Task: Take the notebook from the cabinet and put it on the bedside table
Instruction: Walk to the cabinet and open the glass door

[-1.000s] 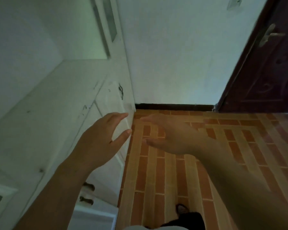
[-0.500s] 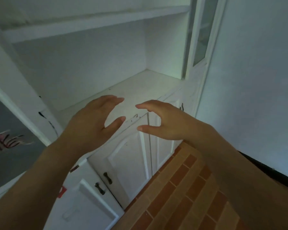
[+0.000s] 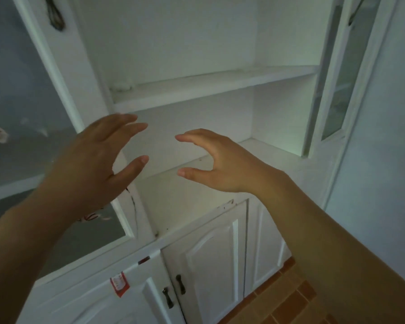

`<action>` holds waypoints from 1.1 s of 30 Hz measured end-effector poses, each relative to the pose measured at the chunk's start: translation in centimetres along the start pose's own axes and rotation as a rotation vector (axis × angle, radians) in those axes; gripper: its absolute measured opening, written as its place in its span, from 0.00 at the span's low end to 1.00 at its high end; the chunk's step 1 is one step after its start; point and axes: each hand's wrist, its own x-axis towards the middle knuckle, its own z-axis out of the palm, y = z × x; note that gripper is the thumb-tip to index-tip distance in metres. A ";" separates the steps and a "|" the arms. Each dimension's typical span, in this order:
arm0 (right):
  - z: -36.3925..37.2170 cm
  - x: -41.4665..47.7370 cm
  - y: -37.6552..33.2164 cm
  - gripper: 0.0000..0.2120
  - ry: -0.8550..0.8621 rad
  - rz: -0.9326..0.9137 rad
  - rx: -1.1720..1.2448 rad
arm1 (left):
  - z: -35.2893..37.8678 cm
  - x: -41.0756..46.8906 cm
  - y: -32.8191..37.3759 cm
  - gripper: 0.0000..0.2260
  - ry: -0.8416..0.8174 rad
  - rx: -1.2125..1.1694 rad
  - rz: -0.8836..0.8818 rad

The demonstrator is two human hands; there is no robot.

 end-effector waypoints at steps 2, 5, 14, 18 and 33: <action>0.1 1.8 -1.0 0.30 0.019 -0.057 -0.003 | -1.6 -0.3 -1.3 0.27 0.036 0.045 -0.025; 0.4 4.4 -2.6 0.30 0.040 -0.136 0.003 | -3.7 -0.9 -3.2 0.27 0.073 0.102 -0.057; 0.6 11.0 -7.0 0.33 0.191 -0.292 0.049 | -8.5 -0.5 -6.6 0.27 0.155 0.255 -0.103; -0.2 13.5 -8.3 0.34 0.245 -0.318 0.001 | -9.7 1.4 -8.1 0.28 0.171 0.260 -0.108; -4.6 21.4 -7.3 0.40 0.341 -0.380 -0.018 | -12.3 10.0 -10.7 0.29 0.289 0.289 -0.110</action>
